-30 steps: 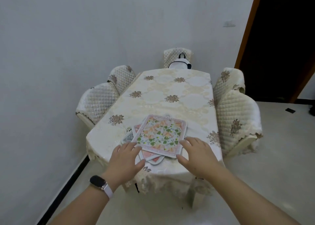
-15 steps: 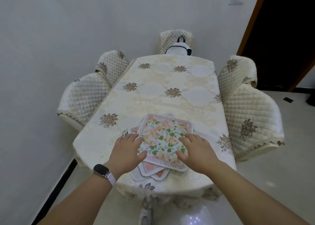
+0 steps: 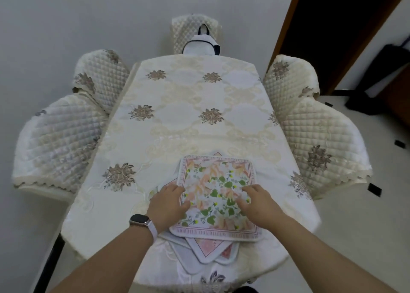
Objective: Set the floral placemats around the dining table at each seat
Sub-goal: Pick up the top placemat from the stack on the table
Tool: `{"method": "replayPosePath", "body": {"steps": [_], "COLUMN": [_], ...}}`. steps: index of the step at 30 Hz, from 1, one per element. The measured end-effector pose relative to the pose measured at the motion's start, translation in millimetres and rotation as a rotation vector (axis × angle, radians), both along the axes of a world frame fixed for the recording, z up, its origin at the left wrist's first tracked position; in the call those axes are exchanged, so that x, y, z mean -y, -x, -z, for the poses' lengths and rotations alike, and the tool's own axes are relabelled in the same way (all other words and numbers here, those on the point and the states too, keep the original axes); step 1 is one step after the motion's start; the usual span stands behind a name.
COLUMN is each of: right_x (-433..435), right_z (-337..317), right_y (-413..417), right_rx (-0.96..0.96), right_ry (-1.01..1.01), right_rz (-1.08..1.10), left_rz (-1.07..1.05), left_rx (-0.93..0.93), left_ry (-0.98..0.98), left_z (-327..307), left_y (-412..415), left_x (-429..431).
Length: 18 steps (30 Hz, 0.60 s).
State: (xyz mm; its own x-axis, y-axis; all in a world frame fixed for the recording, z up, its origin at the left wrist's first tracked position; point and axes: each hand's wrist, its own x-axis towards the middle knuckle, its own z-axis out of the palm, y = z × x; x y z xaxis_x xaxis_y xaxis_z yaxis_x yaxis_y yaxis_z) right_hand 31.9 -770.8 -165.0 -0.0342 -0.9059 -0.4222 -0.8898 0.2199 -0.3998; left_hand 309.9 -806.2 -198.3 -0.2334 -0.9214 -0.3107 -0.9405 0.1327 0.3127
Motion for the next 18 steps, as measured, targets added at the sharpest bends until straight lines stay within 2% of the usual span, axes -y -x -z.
{"method": "replayPosePath", "body": {"steps": [8,12,18], "right_x": [23.2,29.5,34.6], "right_z": [34.8,50.0,62.4], "right_y": [9.2,13.1,19.3], "right_rx": [0.125,0.226,0.34], "right_ry": [-0.14,-0.172,-0.135], "right_rz": [0.269,0.386,0.617], "left_rz": [-0.307,-0.52,-0.664], "left_rx": [-0.3,-0.481,-0.528], "left_ry": [-0.219,-0.21,-0.193], "left_z": [25.6,31.6,30.0], "left_y": [3.9,10.6,22.0], "left_x": [24.6,28.3,38.3]}}
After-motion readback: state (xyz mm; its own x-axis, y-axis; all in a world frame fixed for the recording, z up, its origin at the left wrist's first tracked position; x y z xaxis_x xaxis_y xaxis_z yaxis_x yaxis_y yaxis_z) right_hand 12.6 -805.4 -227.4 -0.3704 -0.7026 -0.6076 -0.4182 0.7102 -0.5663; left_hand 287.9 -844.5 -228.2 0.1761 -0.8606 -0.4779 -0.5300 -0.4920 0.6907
